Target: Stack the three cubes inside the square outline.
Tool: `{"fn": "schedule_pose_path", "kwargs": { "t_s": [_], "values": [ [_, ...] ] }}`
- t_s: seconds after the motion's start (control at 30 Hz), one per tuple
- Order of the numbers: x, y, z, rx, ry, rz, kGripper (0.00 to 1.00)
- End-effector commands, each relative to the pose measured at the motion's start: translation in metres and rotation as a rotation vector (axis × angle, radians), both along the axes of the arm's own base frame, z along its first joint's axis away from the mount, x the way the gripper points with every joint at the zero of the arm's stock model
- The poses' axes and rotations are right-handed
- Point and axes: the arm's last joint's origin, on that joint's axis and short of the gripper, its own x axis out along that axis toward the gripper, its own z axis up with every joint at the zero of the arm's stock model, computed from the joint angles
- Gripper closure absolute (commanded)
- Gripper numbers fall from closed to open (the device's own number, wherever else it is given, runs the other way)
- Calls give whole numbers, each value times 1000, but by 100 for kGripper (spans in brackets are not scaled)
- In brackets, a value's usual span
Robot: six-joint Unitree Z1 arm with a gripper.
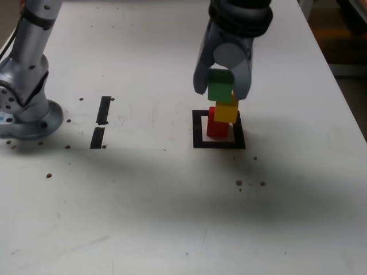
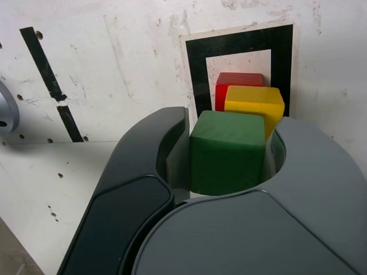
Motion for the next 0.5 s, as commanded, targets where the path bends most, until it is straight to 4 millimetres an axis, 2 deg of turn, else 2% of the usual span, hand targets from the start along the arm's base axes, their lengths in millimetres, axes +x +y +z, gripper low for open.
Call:
{"fn": "schedule_pose_path", "kwargs": {
  "t_s": [0.0, 0.1, 0.17, 0.4, 0.47],
  "values": [
    [0, 0, 0, -1, 9, 0, 75],
    [1, 0, 0, -1, 8, -1, 71],
    [0, 0, 0, -1, 8, -2, 64],
    [-2, 1, -1, -1, 23, 2, 12],
    [-2, 2, -2, -4, 26, 4, 5]
  ]
}}
